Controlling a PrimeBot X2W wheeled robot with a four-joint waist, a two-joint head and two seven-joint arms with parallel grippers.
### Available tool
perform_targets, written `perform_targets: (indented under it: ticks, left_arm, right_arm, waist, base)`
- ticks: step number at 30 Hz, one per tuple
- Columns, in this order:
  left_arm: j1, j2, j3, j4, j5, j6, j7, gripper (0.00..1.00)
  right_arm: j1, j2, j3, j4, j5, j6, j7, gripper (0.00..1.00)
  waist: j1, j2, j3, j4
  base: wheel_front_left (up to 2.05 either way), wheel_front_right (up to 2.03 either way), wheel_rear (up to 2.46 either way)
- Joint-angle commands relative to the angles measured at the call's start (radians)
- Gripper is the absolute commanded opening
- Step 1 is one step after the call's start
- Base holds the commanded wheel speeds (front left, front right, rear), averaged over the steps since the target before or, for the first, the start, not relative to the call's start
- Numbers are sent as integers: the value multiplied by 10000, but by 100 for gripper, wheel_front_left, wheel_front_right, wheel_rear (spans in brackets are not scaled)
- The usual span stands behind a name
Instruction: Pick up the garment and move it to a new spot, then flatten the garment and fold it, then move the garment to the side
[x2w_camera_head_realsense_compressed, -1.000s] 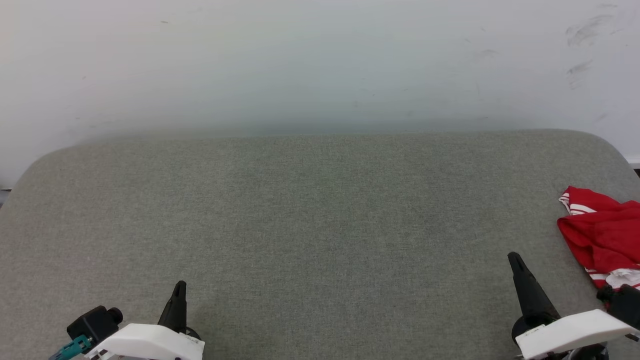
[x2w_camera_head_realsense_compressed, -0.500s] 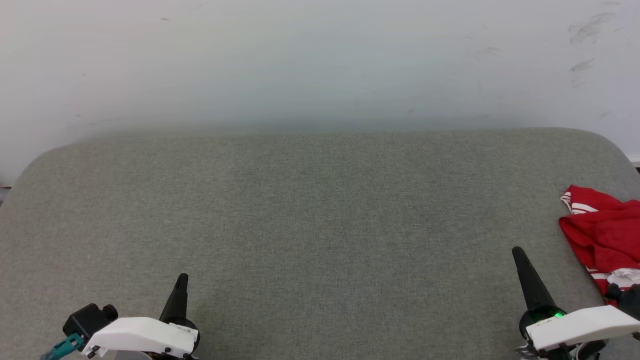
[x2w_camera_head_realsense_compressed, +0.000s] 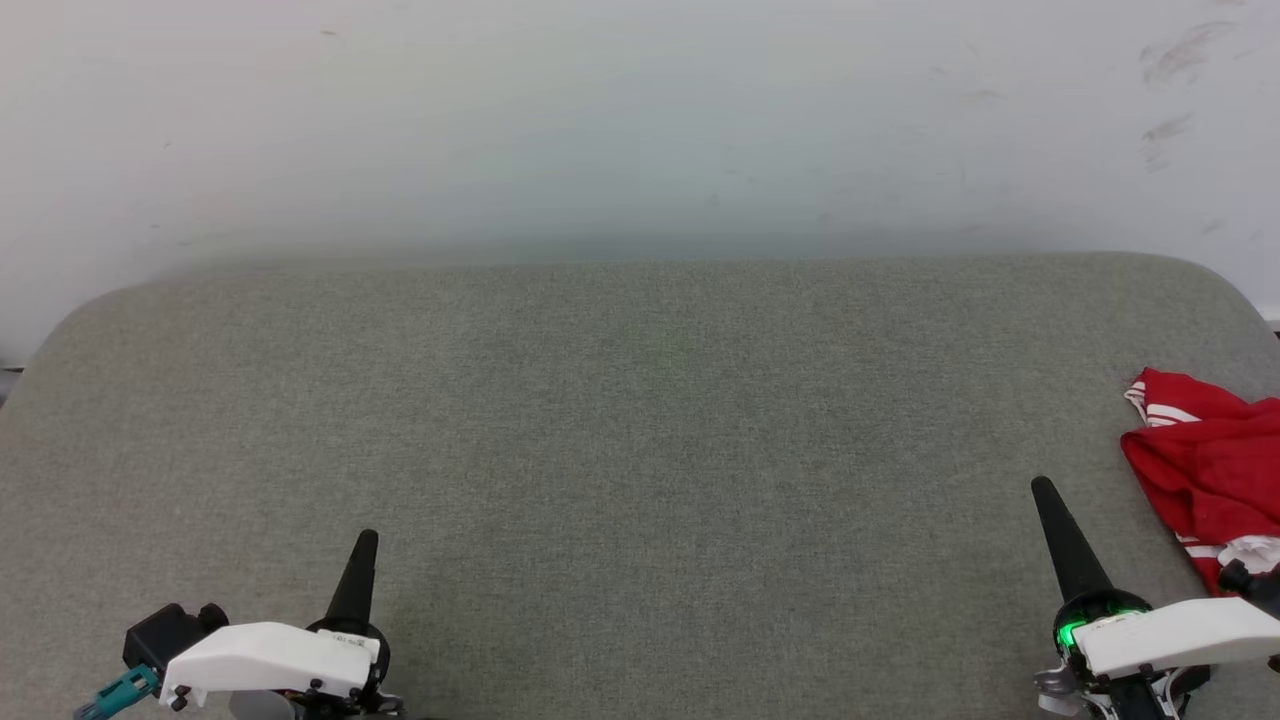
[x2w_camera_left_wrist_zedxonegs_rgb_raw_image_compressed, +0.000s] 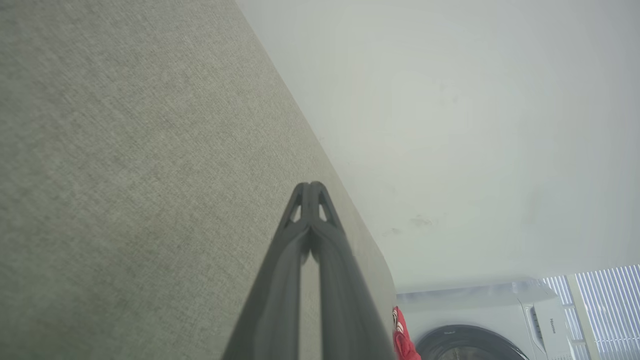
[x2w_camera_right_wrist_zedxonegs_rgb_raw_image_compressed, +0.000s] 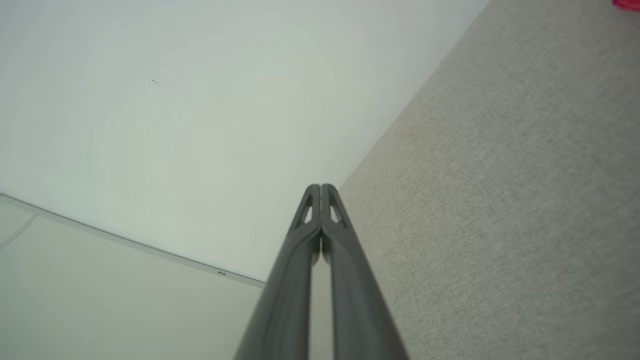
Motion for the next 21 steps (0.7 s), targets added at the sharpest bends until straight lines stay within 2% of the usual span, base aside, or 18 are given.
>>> perform_targets:
  ticks: [1, 21]
  left_arm:
    - [-270, 9, 125, -40, -228, -118, 73, 0]
    - [-493, -285, 596, 67, -1767, -524, 557, 0]
  right_arm:
    - [-215, -62, -23, 13, 291, -3, 29, 0]
    - [-537, -37, -168, 442, 2142, -4, 171, 0]
  waist:
    - [0, 0, 6, 2]
    - [-1, 0, 91, 32]
  base:
    - [0, 0, 0]
    - [0, 0, 0]
